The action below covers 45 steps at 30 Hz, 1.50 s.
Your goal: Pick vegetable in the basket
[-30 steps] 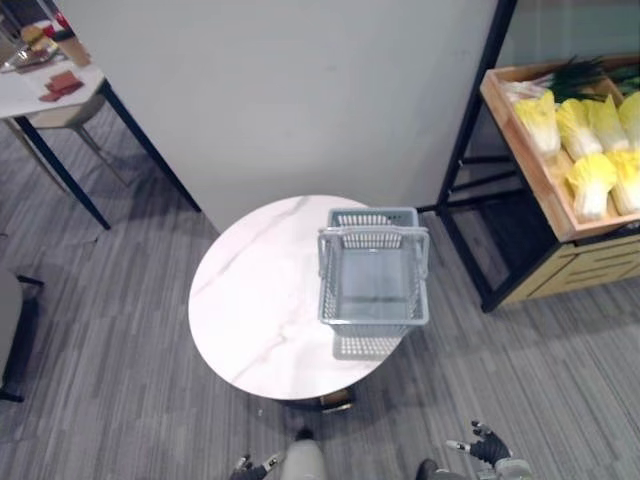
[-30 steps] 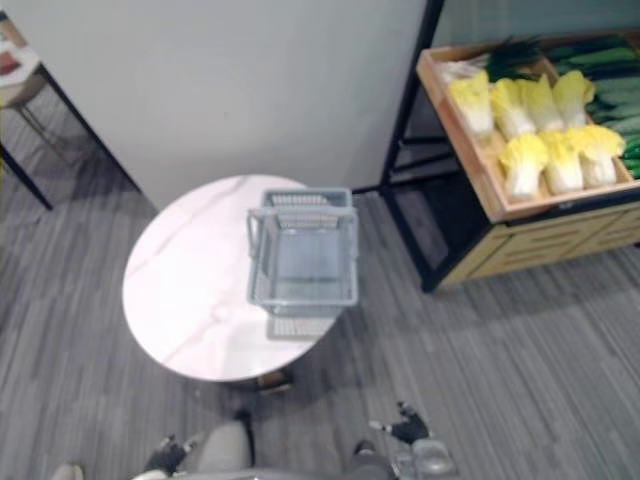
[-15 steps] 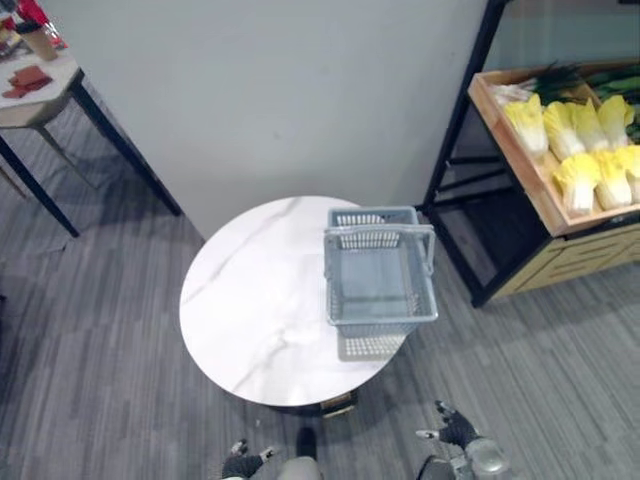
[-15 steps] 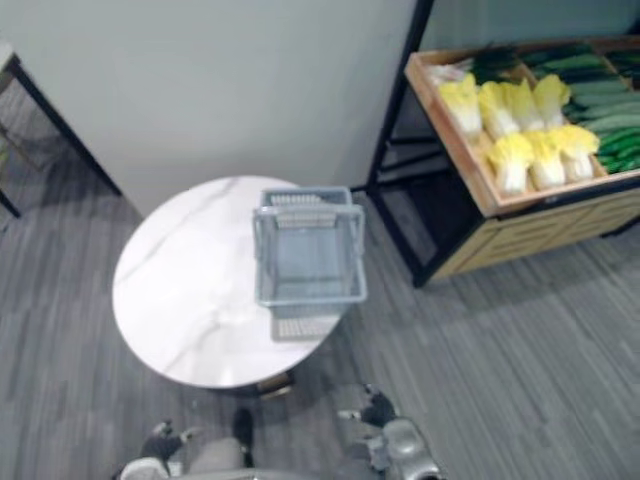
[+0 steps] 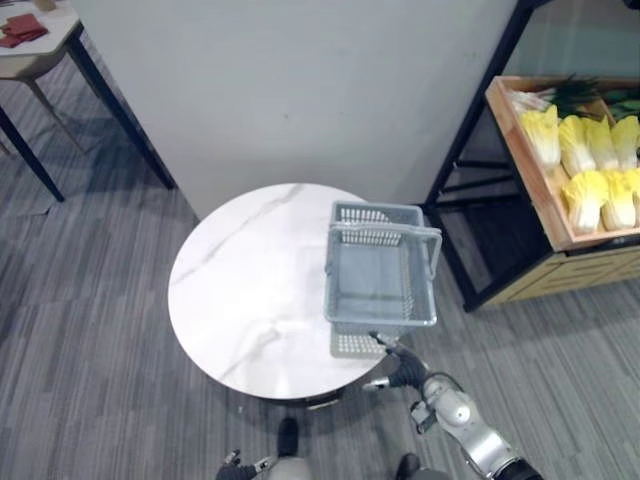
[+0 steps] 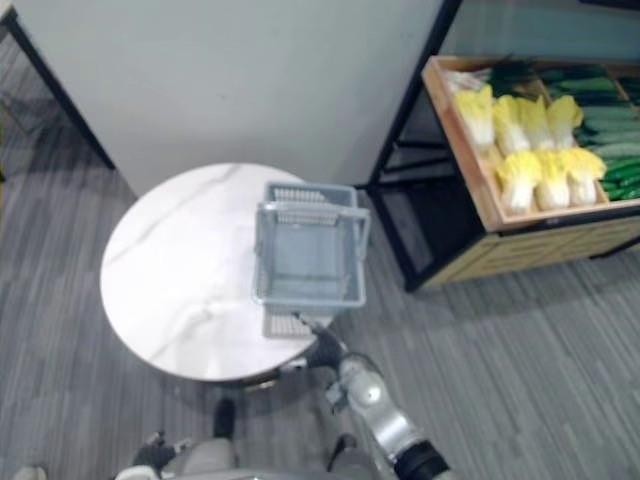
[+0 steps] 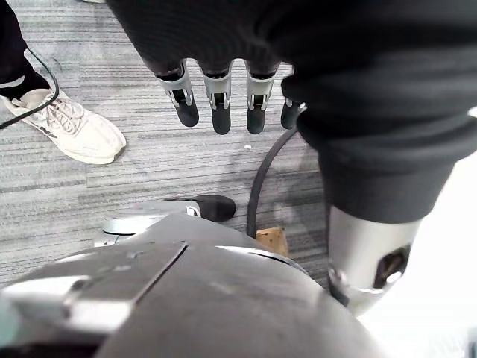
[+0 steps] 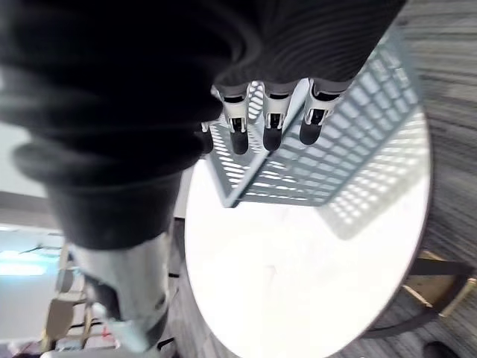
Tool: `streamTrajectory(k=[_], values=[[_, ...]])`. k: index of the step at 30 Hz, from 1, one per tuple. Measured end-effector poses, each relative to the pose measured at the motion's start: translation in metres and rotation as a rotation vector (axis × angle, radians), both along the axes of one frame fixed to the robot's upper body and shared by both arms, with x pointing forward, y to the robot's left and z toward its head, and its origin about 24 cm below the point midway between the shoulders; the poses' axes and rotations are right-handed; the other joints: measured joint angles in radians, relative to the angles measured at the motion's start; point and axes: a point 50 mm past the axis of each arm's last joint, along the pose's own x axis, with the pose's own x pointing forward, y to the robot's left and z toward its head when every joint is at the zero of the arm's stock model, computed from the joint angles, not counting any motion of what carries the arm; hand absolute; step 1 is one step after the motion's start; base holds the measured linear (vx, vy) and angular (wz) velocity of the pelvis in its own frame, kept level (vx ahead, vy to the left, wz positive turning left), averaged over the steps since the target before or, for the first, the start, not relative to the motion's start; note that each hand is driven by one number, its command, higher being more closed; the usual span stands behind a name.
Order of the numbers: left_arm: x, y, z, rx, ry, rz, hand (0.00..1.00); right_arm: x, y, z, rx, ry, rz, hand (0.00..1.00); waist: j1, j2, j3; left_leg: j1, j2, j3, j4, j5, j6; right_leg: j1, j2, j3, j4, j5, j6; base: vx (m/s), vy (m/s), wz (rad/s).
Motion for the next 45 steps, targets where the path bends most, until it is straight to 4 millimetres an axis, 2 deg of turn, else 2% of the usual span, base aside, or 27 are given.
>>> streamTrajectory(k=[2,3,5,8,12,16,17,19,20,24,25,29,32,36,39,42,45], values=[[0.001,0.002,0.001,0.011,0.001,-0.016,0.0,0.013,0.013,0.032,0.03,-0.131,0.083,0.0,-0.002,0.0,-0.001,0.004,0.004,0.003,0.0,0.0,0.0,0.011,0.006,0.003,-0.013,0.002,-0.002,0.09,-0.012,0.01],[0.001,0.002,0.001,0.011,0.002,-0.018,0.0,0.015,0.016,0.042,0.047,-0.167,0.102,0.0,-0.002,0.0,-0.001,0.005,0.005,0.003,0.0,0.0,0.0,0.011,0.008,0.005,-0.013,0.003,-0.004,0.05,-0.011,-0.03],[0.0,0.002,0.0,0.012,0.008,-0.021,0.0,0.018,0.032,0.08,0.126,-0.311,0.185,0.0,0.001,-0.004,-0.004,0.009,0.011,0.007,0.0,0.0,-0.001,0.012,0.014,0.024,-0.016,0.007,-0.009,0.02,0.0,-0.08],[-0.001,0.001,0.0,0.009,0.012,-0.022,0.0,0.015,0.045,0.107,0.159,-0.417,0.27,0.0,0.007,-0.007,-0.021,0.01,0.014,0.004,0.0,-0.001,-0.002,0.013,0.016,0.028,-0.019,0.01,-0.008,0.0,0.004,-0.04],[-0.002,0.001,-0.001,0.009,0.024,-0.02,0.0,0.017,0.049,0.118,0.139,-0.468,0.316,0.0,0.014,-0.006,-0.038,-0.001,0.022,-0.009,-0.004,0.001,-0.007,0.007,0.026,0.029,-0.02,0.018,-0.014,-0.06,0.013,0.06],[-0.002,0.001,-0.001,0.014,0.026,-0.016,0.0,0.028,0.053,0.133,0.113,-0.554,0.303,0.0,0.022,0.0,-0.041,-0.027,0.034,-0.031,-0.006,0.01,-0.012,-0.009,0.039,0.024,-0.017,0.018,-0.016,-0.11,-0.005,0.09],[0.0,0.002,0.0,0.022,0.02,-0.014,0.0,0.039,0.055,0.139,0.064,-0.602,0.286,0.0,0.038,0.003,-0.04,-0.04,0.047,-0.033,-0.006,0.021,-0.014,-0.026,0.051,0.026,-0.01,0.021,-0.021,-0.1,-0.019,0.01],[0.001,0.002,0.0,0.03,0.017,-0.01,0.0,0.057,0.057,0.139,-0.033,-0.638,0.246,0.0,0.043,0.004,-0.04,-0.048,0.056,-0.039,-0.006,0.032,-0.019,-0.029,0.061,0.019,-0.005,0.018,-0.026,-0.1,-0.02,0.09],[0.003,0.002,0.001,0.033,0.009,-0.01,0.0,0.073,0.055,0.141,-0.104,-0.664,0.186,0.0,0.047,0.005,-0.039,-0.059,0.061,-0.052,-0.006,0.041,-0.02,-0.04,0.062,0.01,0.006,0.015,-0.03,-0.08,-0.006,0.14],[0.009,0.0,0.003,0.039,-0.017,-0.008,0.0,0.109,0.04,0.159,-0.231,-0.735,0.033,0.0,0.072,0.009,-0.033,-0.091,0.064,-0.063,-0.006,0.056,-0.02,-0.069,0.065,0.0,0.024,0.014,-0.033,-0.06,0.005,0.09],[0.01,0.0,0.003,0.045,-0.022,-0.005,0.0,0.121,0.033,0.168,-0.269,-0.759,-0.026,0.0,0.088,0.011,-0.03,-0.099,0.063,-0.067,-0.006,0.06,-0.02,-0.08,0.064,0.0,0.03,0.014,-0.033,-0.03,0.004,0.14],[0.021,0.001,0.008,0.064,-0.066,-0.002,0.0,0.153,0.011,0.214,-0.325,-0.849,-0.202,0.0,0.105,0.017,0.015,-0.136,0.061,-0.092,-0.006,0.074,-0.019,-0.104,0.057,-0.024,0.045,0.013,-0.034,-0.03,0.02,0.15],[0.033,0.0,0.012,0.065,-0.108,-0.006,0.0,0.166,-0.006,0.238,-0.357,-0.883,-0.297,0.0,0.122,0.018,0.05,-0.166,0.056,-0.108,-0.004,0.09,-0.017,-0.131,0.053,-0.034,0.063,0.013,-0.034,0.01,0.016,0.12],[0.047,-0.004,0.016,0.066,-0.16,-0.037,0.0,0.176,-0.031,0.254,-0.393,-0.875,-0.395,0.0,0.138,0.02,0.088,-0.19,0.045,-0.113,0.0,0.098,-0.011,-0.156,0.039,-0.043,0.079,0.011,-0.035,0.03,0.029,0.09],[0.058,-0.009,0.02,0.065,-0.197,-0.064,0.0,0.183,-0.052,0.26,-0.429,-0.855,-0.468,0.0,0.144,0.027,0.106,-0.208,0.034,-0.122,0.0,0.103,-0.009,-0.169,0.028,-0.053,0.084,0.008,-0.031,0.02,0.025,0.12],[0.071,-0.015,0.024,0.068,-0.236,-0.107,0.0,0.187,-0.071,0.27,-0.467,-0.844,-0.526,0.0,0.143,0.04,0.149,-0.212,0.02,-0.138,-0.001,0.105,-0.006,-0.173,0.01,-0.064,0.11,-0.006,-0.026,0.0,0.032,0.16],[0.077,-0.018,0.027,0.07,-0.258,-0.133,0.0,0.188,-0.08,0.271,-0.493,-0.834,-0.551,0.0,0.144,0.042,0.154,-0.243,0.019,-0.143,-0.003,0.106,-0.005,-0.204,0.007,-0.069,0.123,-0.009,-0.025,-0.01,0.009,0.07]])
